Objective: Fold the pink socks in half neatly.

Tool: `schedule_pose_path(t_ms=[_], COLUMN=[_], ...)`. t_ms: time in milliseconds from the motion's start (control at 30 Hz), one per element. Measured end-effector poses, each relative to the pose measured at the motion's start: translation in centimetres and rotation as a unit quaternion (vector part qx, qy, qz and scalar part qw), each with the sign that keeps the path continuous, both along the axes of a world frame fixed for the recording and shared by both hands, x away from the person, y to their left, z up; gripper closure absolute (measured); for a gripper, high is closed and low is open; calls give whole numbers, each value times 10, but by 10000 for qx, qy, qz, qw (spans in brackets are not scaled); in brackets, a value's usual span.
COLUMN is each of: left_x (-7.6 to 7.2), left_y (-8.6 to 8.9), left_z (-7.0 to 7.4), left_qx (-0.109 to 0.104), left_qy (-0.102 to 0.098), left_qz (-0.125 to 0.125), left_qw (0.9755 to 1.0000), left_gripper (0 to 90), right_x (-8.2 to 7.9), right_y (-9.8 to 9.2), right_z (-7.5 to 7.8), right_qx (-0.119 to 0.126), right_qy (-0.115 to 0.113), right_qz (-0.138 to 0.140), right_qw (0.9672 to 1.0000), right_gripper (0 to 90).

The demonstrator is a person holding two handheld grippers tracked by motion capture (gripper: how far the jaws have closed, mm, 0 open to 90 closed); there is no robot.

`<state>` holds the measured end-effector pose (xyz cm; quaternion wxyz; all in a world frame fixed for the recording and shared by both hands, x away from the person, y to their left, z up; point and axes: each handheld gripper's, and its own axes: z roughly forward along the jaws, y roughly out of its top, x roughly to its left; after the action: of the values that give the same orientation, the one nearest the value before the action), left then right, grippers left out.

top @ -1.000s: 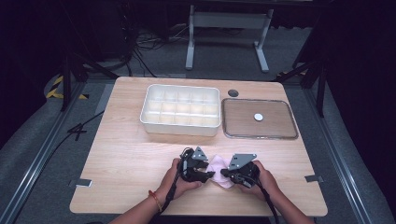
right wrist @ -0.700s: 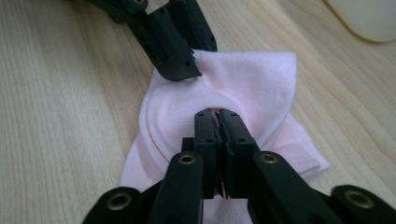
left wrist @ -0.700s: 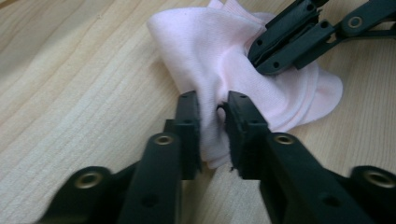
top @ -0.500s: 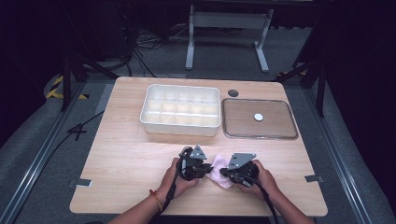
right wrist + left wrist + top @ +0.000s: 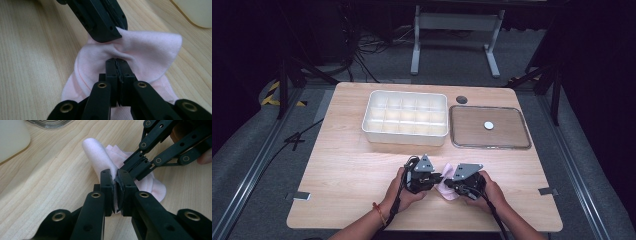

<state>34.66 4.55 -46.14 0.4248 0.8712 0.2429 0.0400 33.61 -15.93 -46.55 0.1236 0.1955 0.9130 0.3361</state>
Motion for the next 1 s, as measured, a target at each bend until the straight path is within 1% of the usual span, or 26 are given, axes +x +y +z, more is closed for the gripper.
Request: schedule_pose_path(t_ms=[67,133,167,233,300,333,400,433,467,500,533,667,700,767,800,833,867,900,933,1000], left_x=[1,2,2,2,2,2,1,1,1,0,0,-1,-2,-2,-3,-2,-2,-2,-2,-2], left_y=[1,2,3,2,2,2,2,1,1,1,0,-1,-2,-3,-3,-3,-2,-2,-1,-1], left_z=[0,0,0,0,0,0,0,1,1,1,1,3,5,6,6,6,6,6,7,7], left_qx=[16,26,28,28,42,54,56,58,52,43,59,9,-4,-7,-11,26,30,30,21,7], left_qy=[3,0,5,2,-24,-27,-28,-52,-55,-64,-84,-122,-175,-211,-205,-249,-250,-250,-253,-254], left_qz=[63,81,99,92,76,76,77,63,63,69,59,54,13,15,10,-9,-11,-11,-6,28], left_qw=[10000,10000,9999,10000,10000,10000,10000,9999,10000,9999,9999,9999,9998,9998,9998,9997,9997,9997,9997,9997], left_gripper=[840,840,841,841,841,840,840,840,841,841,842,843,844,844,844,844,844,844,845,845], right_x=[0,1,0,0,2,3,4,4,3,3,3,4,3,3,2,2,3,3,4,4], right_y=[-1,-3,-5,-10,-13,-13,-10,-10,-4,-4,0,2,4,4,6,6,5,5,1,-5], right_z=[1,4,5,10,13,14,11,11,5,5,3,1,0,0,-1,-1,-2,-2,0,3], right_qx=[36,90,123,174,293,315,205,205,20,20,-67,-51,-24,-16,-22,9,73,73,156,192], right_qy=[20,34,13,-118,-159,-155,-94,-94,-38,-38,-33,-58,-95,-109,-166,-180,-158,-158,-117,-118], right_qz=[-21,-29,-54,-170,-306,-341,-300,-300,-210,-210,-192,-229,-270,-267,-276,-289,-300,-300,-307,-356], right_qw=[10000,9999,9999,9996,9990,9988,9993,9993,9998,9998,9998,9997,9996,9996,9995,9994,9994,9994,9993,9991], right_gripper=[841,827,835,845,865,873,885,885,887,887,890,893,893,893,891,888,872,872,818,823])
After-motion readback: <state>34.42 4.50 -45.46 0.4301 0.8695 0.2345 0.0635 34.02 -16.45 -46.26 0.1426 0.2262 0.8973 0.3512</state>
